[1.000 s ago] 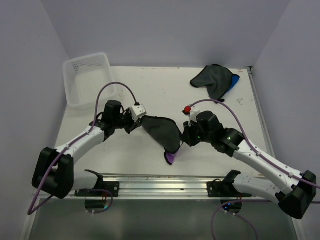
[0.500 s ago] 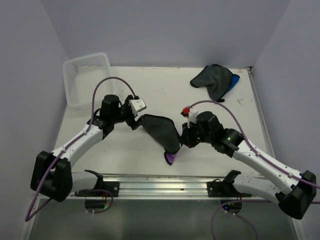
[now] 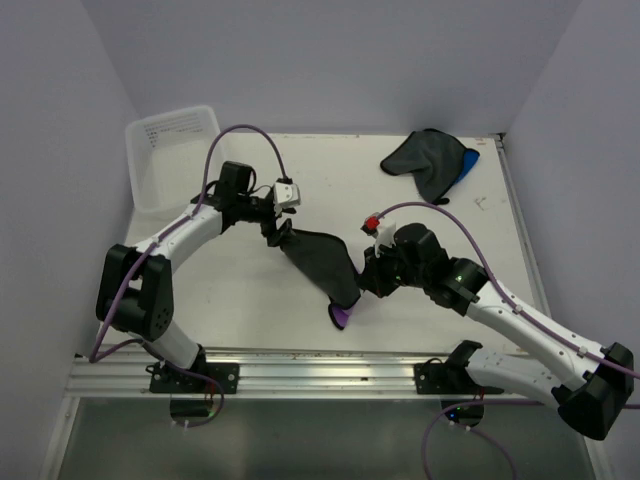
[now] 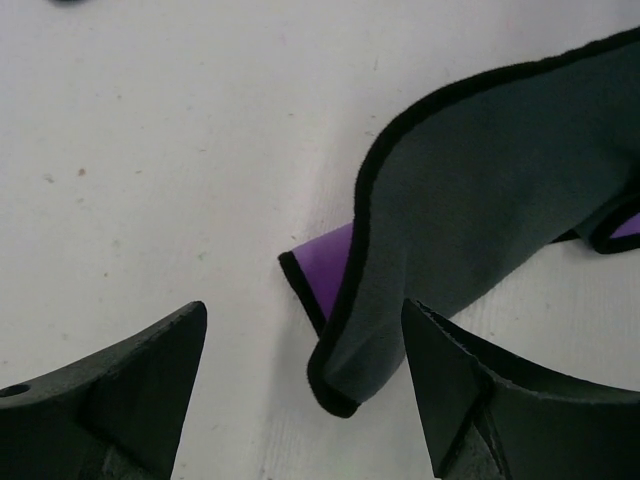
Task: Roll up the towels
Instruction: Flatten the towel
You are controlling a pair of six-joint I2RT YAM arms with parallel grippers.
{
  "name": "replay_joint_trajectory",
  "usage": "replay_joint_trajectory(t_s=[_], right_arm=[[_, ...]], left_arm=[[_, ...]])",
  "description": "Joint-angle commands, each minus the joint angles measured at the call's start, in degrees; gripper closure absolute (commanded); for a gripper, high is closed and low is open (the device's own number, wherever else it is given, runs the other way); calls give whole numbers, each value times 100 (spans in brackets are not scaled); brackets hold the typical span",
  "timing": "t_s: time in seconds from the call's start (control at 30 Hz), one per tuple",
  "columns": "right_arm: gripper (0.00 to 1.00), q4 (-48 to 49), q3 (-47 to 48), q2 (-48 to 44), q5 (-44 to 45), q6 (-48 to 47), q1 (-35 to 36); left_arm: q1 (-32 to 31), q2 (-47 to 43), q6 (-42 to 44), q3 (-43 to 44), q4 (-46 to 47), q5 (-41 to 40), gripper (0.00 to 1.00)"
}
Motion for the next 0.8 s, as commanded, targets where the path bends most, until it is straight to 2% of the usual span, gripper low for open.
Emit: replay_joint_trajectory(t_s=[0.0,0.17,0.2,0.27,0.3,0.33,0.37,0.57,0.67,0.77], right_arm=[[100,129,-20,-39,-141,-94,42],[100,103,-2,-13,-106,-112,33],[100,111,-2,-13,-97,-112,33],[100,94,-2,-31,-88,-112,33],[100,94,-2,-57,-79,-112,24],[100,94,-2,-66,-70,-103,33],[100,85,-11,-75,-70,-103,33],[100,68,15,-31,-62,-112,33],[100,58,6,-48,-62,-112,33],[100,58,-2,-101,-44,-103,33]], left_arm=[[-120,28,604,213,-812,732,18],[-146,-297,517,-296,-619,618,22],[-155,-332,473,-384,-462,479,25],[-173,-394,280,-639,-277,250,35],[-181,-403,192,-718,-50,-143,55],[-190,-429,52,-849,40,-355,63],[-216,-456,16,-912,110,-619,67],[-234,-798,-169,-1193,515,-928,85],[-234,-895,-231,-1246,638,-1069,99],[-234,-913,-310,-1264,770,-1201,100]])
